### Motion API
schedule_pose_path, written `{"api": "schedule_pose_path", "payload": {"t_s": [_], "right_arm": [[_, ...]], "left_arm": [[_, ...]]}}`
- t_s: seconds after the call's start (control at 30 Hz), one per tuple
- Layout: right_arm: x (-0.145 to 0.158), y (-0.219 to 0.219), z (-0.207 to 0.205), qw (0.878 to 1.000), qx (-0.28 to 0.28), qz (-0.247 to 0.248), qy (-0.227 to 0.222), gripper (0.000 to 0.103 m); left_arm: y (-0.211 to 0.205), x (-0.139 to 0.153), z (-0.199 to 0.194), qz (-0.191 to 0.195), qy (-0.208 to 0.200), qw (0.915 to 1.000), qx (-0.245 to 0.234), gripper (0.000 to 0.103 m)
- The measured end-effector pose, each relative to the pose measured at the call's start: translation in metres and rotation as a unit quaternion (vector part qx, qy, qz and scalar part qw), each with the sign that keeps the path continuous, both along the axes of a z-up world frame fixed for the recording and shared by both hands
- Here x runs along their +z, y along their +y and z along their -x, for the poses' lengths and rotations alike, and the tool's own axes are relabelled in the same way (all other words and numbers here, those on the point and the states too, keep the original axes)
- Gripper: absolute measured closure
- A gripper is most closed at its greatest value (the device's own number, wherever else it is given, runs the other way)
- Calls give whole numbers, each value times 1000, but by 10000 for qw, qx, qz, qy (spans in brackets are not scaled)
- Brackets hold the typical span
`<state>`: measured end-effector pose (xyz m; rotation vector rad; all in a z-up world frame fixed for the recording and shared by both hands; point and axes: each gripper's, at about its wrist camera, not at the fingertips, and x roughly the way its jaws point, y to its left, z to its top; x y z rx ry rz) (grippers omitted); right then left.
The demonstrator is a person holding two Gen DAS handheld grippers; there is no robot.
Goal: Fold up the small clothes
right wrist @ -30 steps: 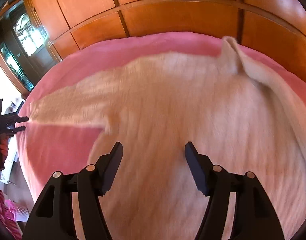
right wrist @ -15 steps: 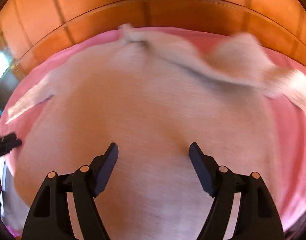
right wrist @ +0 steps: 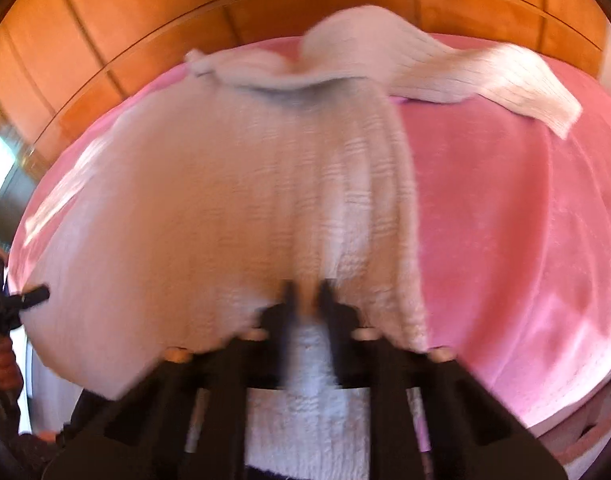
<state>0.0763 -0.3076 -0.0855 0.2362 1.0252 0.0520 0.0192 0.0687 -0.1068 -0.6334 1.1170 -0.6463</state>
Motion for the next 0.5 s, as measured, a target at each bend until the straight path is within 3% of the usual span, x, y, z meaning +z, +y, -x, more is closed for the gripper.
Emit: {"api": "schedule_pose_path", "payload": {"t_s": [0.17, 0.27, 0.33, 0.4, 0.47, 0.5], "right_arm": [[54, -11, 24, 9978, 80, -268, -593, 100], [62, -19, 36, 9982, 73, -106, -579, 100], [47, -24, 37, 9995, 3, 50, -311, 100], [33, -25, 38, 9999, -87, 97, -108, 100], [31, -27, 40, 9999, -137, -12, -75, 99], [30, -26, 39, 9998, -163, -62, -51, 99]], "left_arm": [[25, 56, 6, 336, -511, 9981, -121, 98], [29, 61, 10, 264, -456, 9978, -391, 98], [23, 41, 9, -257, -157, 9980, -549, 97], [23, 15, 7, -794, 274, 9950, -538, 87], [34, 1, 7, -1521, 372, 9877, -60, 85], [39, 1, 7, -1617, 320, 9863, 123, 85]]}}
